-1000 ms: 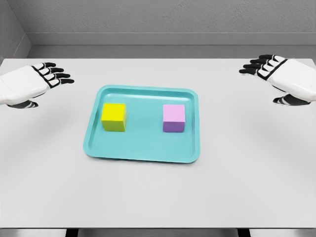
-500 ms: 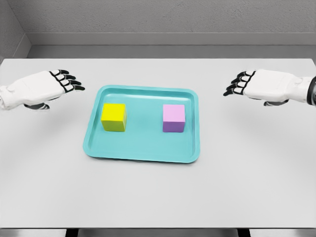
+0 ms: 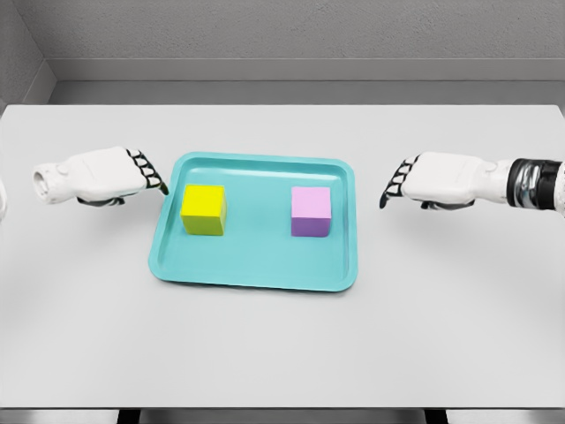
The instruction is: Push two cubes
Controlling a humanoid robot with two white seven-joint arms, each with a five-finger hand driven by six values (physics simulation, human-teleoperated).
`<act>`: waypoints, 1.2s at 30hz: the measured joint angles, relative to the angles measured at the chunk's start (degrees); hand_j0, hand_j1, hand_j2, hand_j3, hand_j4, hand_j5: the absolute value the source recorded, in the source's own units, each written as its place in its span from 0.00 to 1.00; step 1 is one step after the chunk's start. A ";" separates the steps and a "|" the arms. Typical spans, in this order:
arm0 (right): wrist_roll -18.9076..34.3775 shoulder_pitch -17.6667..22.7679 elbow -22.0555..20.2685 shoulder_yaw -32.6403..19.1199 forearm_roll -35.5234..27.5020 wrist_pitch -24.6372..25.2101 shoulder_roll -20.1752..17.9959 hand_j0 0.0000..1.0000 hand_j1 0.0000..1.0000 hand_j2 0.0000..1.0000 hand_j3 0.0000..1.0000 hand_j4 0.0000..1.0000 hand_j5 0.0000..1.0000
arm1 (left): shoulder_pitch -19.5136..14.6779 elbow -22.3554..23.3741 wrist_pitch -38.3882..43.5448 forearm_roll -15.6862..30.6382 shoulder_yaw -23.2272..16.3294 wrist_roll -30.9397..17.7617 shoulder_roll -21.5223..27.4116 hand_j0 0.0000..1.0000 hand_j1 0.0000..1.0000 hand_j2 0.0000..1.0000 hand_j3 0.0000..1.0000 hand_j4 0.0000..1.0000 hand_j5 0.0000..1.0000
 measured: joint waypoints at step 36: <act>0.36 -2.81 5.66 5.11 5.19 0.01 11.81 0.67 0.67 0.67 0.67 0.67 0.67 | -1.05 -1.93 0.00 -0.10 -2.50 -1.60 -3.84 0.76 0.76 0.76 0.76 0.76 0.76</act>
